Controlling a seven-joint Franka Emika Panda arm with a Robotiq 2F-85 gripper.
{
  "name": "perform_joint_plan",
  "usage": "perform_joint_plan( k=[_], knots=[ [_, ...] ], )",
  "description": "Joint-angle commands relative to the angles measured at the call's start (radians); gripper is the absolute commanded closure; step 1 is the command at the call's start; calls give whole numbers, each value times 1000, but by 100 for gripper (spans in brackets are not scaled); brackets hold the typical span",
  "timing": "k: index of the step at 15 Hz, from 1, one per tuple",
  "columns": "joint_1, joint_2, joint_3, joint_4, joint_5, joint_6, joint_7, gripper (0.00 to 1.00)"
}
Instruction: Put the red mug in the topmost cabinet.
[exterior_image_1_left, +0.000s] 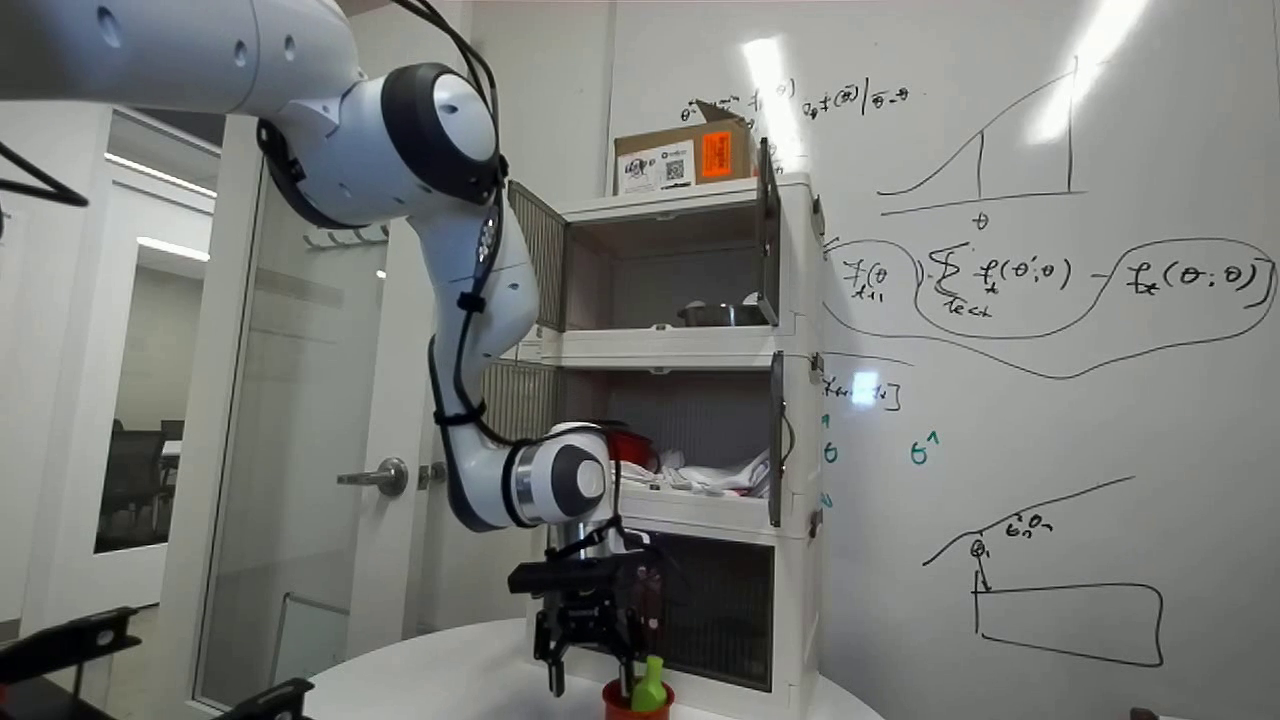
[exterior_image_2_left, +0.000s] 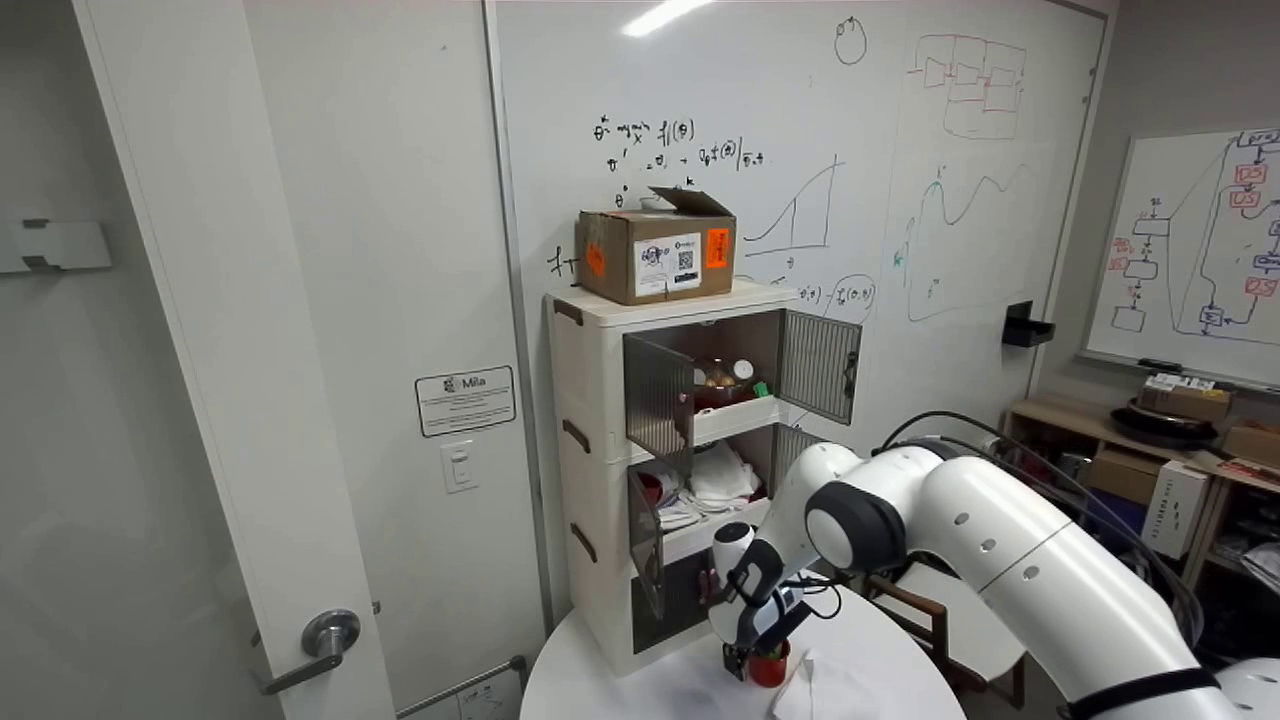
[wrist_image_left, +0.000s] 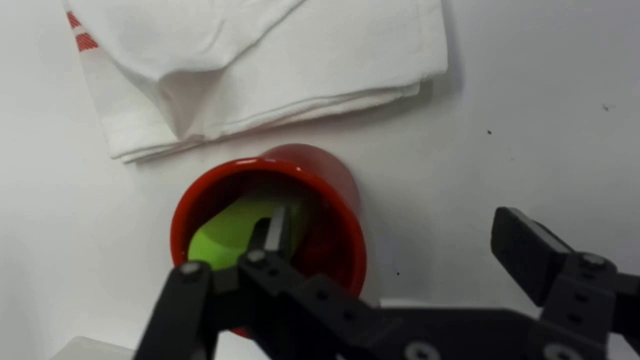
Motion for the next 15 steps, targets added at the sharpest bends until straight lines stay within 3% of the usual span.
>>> perform_joint_plan(
  k=[1, 11, 12, 15],
  knots=[
    [10, 78, -20, 105, -12, 0, 51, 16],
    [14, 165, -19, 186, -4, -7, 88, 94],
    [13, 165, -17, 185, -3, -13, 88, 100],
    [36, 128, -29, 144, -27, -71, 65, 100]
  ],
)
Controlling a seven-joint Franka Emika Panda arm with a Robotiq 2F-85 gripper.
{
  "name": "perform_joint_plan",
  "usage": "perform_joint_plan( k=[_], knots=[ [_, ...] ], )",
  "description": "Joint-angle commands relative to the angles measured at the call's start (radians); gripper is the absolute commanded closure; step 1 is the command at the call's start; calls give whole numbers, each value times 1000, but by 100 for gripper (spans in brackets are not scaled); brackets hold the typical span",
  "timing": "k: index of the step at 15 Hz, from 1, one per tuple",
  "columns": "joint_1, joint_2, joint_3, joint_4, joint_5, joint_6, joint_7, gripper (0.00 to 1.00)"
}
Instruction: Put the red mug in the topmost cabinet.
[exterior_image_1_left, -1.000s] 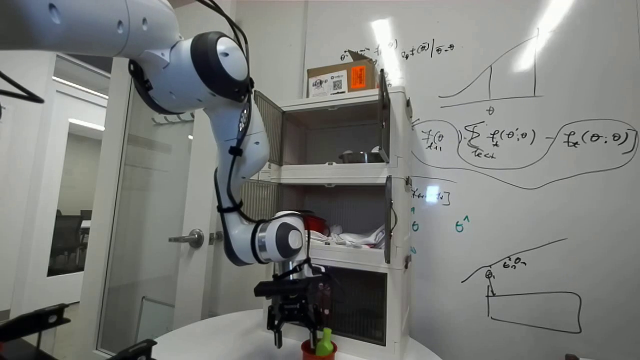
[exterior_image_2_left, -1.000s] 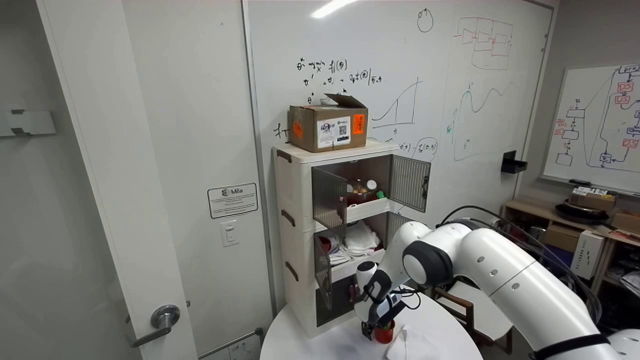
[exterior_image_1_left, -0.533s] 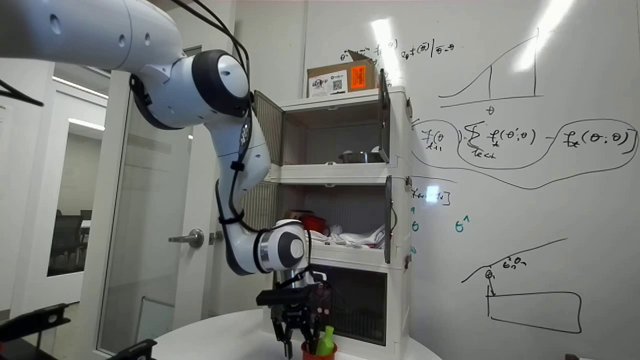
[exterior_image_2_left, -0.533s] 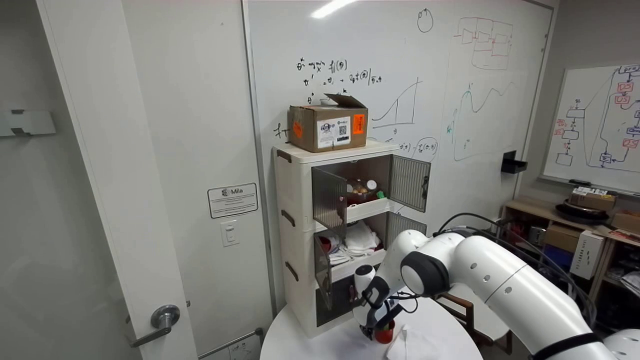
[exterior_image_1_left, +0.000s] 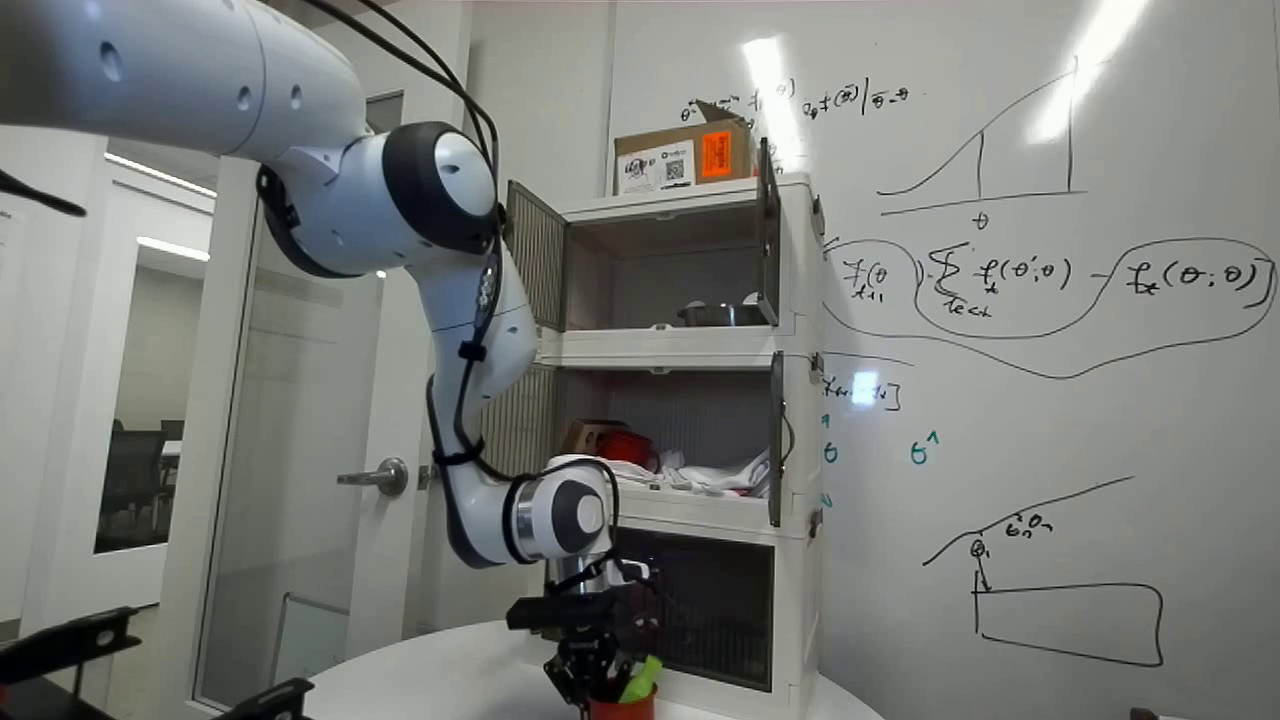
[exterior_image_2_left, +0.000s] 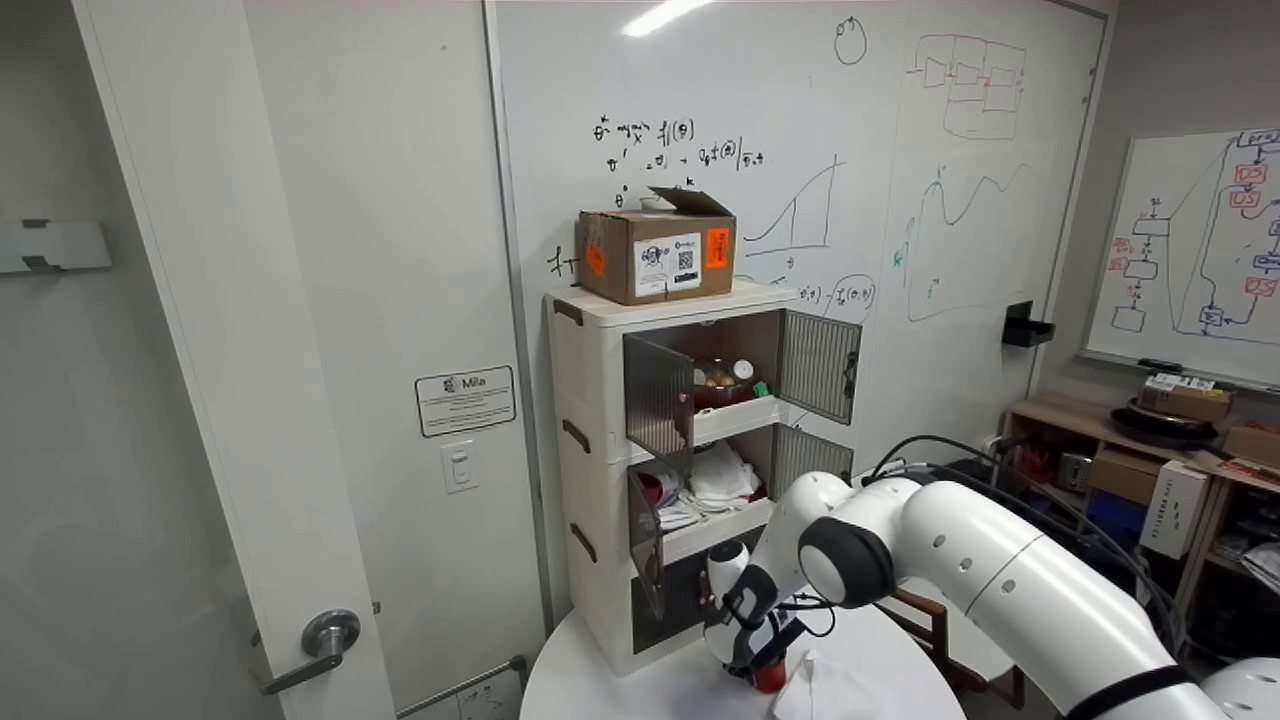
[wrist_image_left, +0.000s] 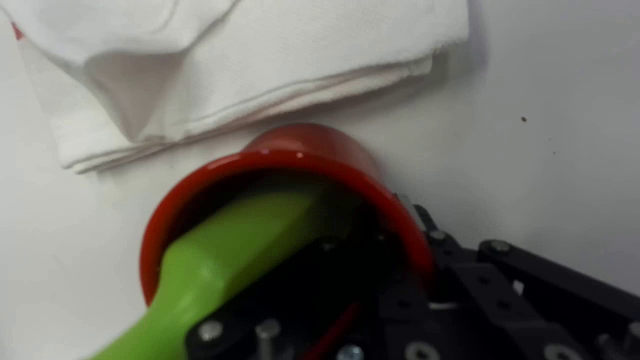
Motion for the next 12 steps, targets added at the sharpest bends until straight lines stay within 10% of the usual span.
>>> perform_joint_plan(
  k=[1, 12],
  knots=[
    [27, -37, -8, -24, -35, -100, -25, 99],
    [16, -462, 65, -397, -156, -206, -209, 99]
  ],
)
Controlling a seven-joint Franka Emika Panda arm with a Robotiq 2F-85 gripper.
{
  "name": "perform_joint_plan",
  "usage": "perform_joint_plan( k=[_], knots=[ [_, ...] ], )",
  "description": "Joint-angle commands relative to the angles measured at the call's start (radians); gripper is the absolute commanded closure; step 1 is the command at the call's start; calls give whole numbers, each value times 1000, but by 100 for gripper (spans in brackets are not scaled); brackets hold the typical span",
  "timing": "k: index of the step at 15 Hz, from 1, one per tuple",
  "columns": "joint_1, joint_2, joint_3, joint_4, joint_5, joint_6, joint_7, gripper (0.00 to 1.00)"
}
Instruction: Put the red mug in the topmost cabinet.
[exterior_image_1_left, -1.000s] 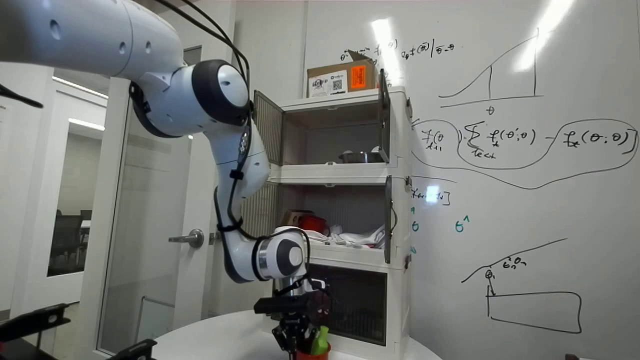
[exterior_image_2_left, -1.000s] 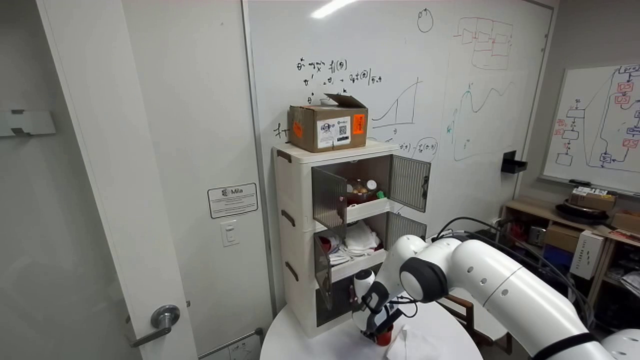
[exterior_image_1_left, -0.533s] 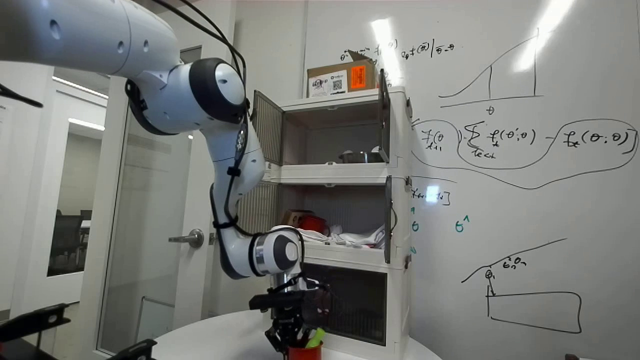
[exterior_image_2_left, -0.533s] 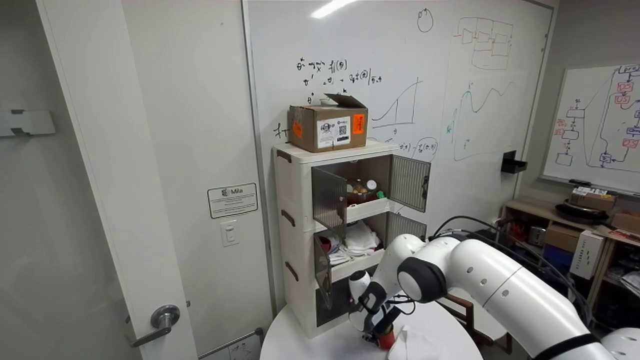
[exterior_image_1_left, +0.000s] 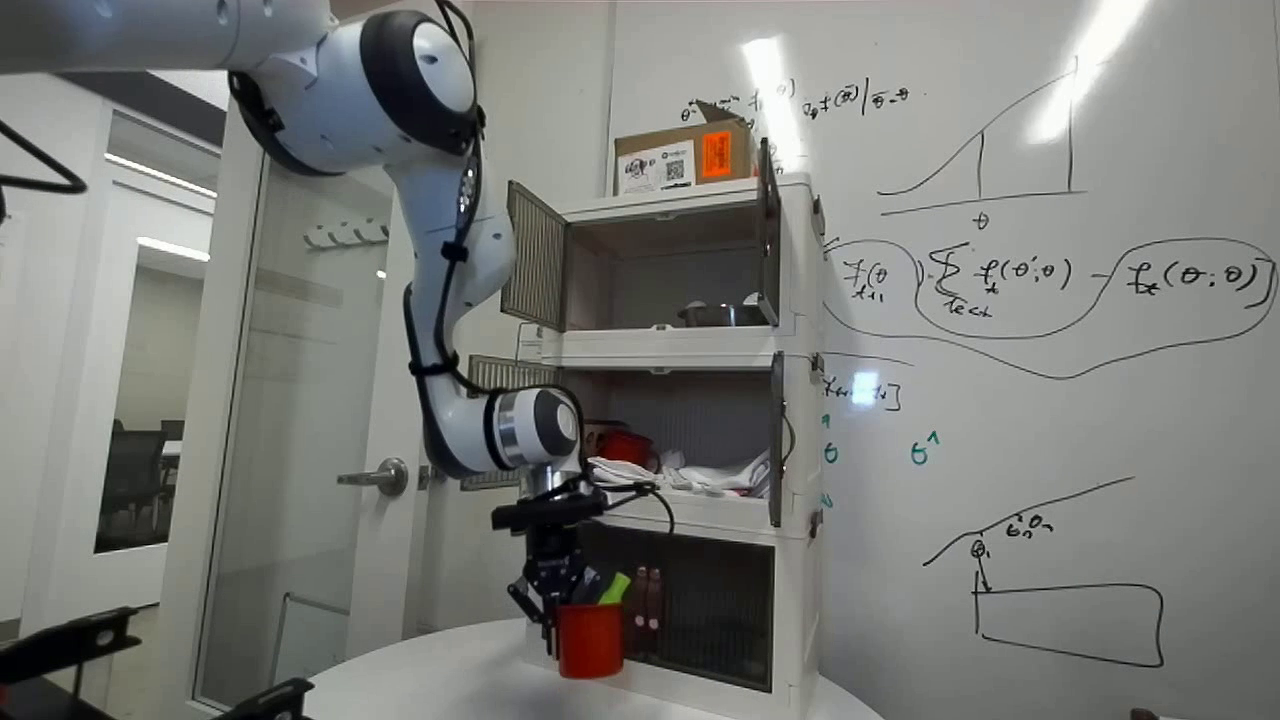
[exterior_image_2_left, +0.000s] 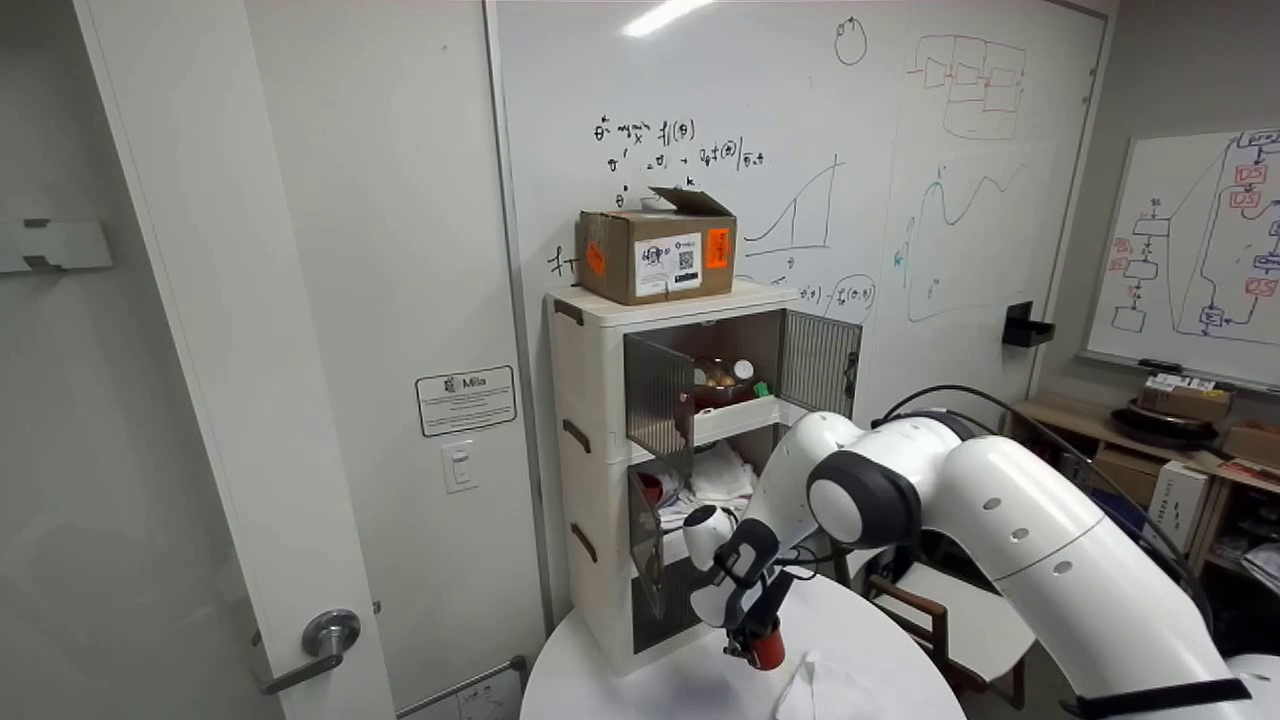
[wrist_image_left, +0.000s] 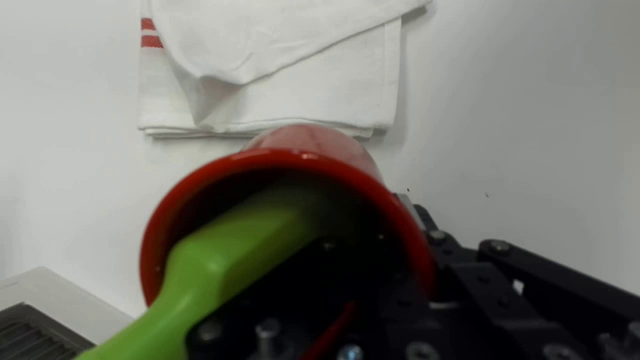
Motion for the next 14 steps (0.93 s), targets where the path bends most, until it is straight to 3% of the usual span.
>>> perform_joint_plan(
  k=[1, 9, 14],
  knots=[
    [-43, -179, 28, -174, -4, 16, -10, 99],
    [-230, -398, 198, -305, 300, 157, -29, 99],
    [-233, -505, 264, -343, 412, 330, -33, 99]
  ],
)
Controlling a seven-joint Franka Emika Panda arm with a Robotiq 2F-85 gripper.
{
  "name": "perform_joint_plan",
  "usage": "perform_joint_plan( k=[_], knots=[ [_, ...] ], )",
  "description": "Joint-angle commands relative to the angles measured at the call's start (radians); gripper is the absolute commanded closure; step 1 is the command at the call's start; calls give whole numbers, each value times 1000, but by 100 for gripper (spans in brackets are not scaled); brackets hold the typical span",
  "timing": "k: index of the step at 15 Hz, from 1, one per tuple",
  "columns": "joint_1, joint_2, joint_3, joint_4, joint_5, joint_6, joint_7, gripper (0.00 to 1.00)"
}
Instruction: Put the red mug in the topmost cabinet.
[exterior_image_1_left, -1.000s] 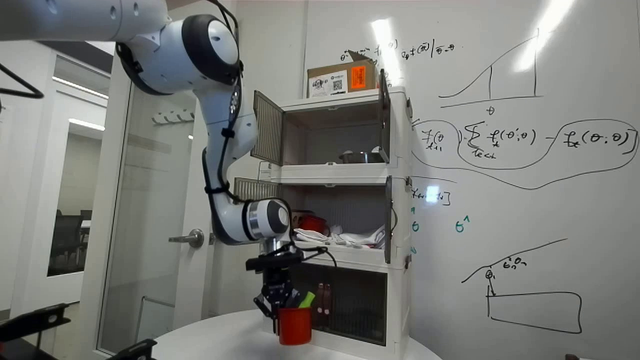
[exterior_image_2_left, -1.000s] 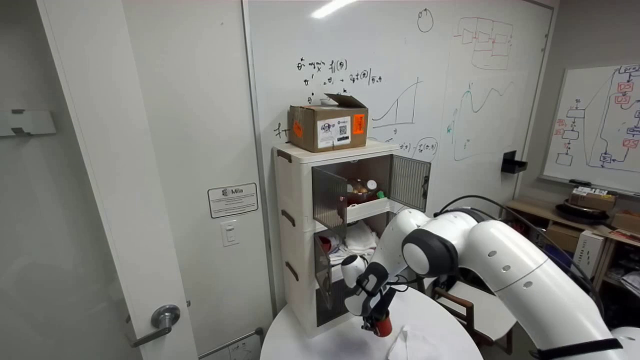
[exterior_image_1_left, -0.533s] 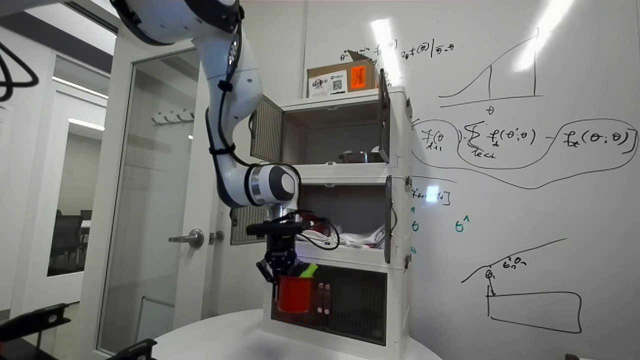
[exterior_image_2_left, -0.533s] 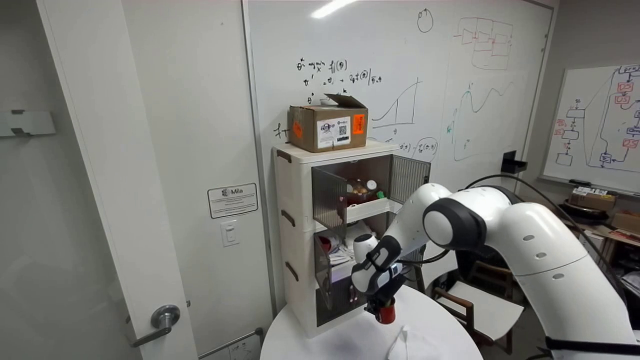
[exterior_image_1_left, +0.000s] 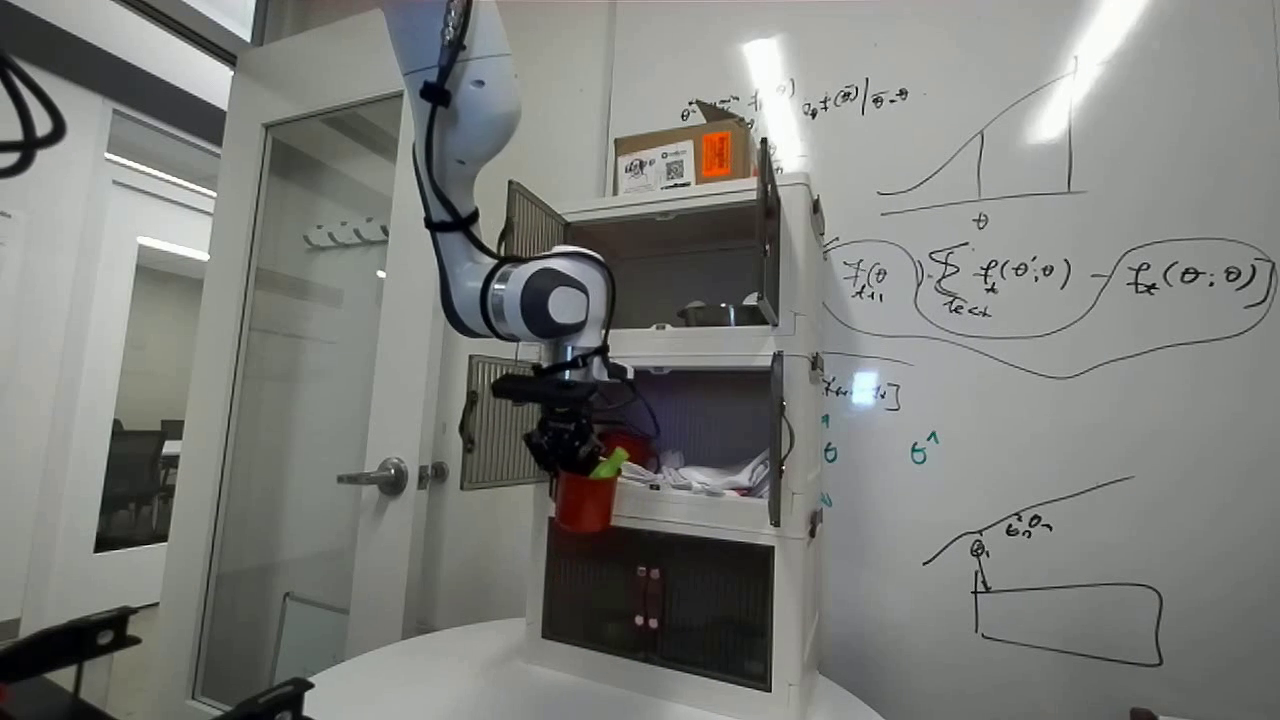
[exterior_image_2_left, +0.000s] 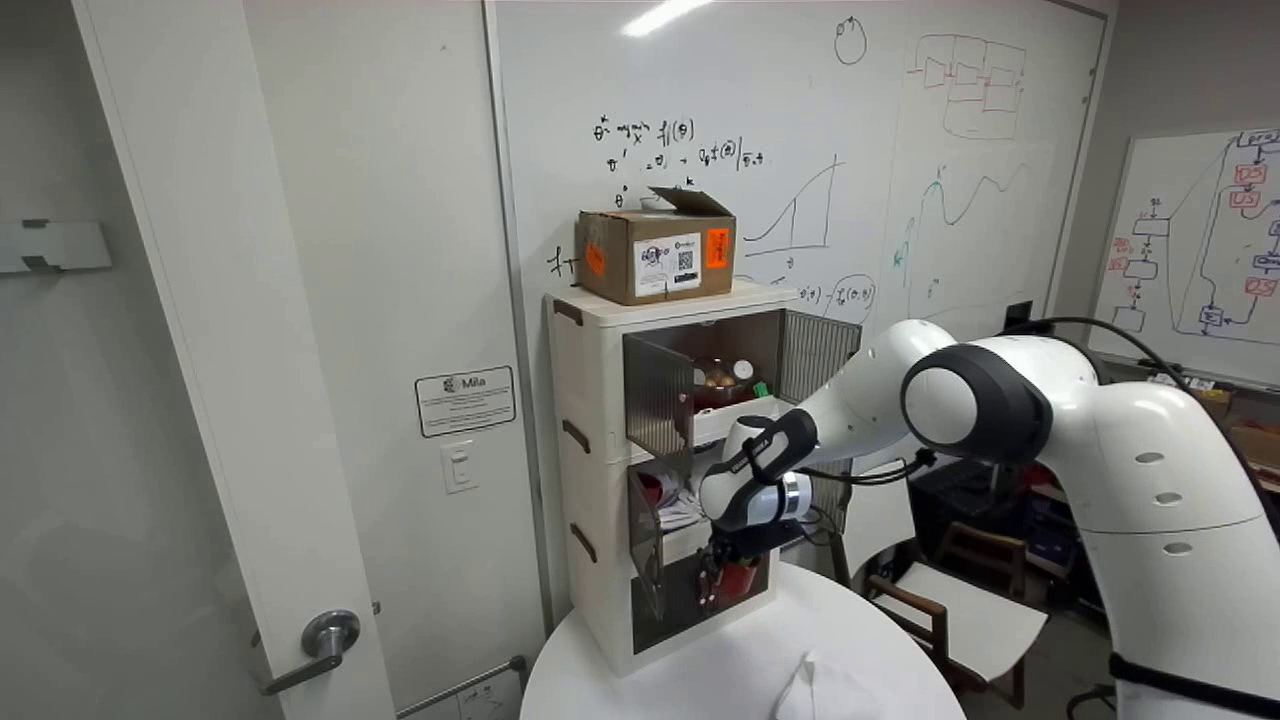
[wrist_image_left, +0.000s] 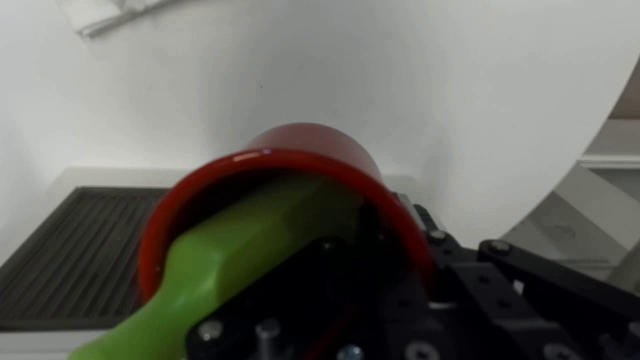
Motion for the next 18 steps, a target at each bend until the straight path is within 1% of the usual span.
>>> perform_joint_plan(
  k=[1, 2, 6, 8, 10, 13, 17, 18],
  knots=[
    [30, -113, 6, -79, 24, 117, 18, 99],
    [47, -143, 0, -104, 13, 162, 30, 99],
    [59, -253, 19, -215, 38, 370, 53, 99],
    [66, -297, 18, -263, 37, 454, 85, 99],
    [66, -336, 14, -303, 36, 512, 104, 99],
    [32, -384, 44, -333, 58, 545, 111, 99],
    [-64, -392, 167, -269, 128, 509, 54, 99],
    [-99, -379, 216, -235, 161, 498, 31, 99]
  ],
)
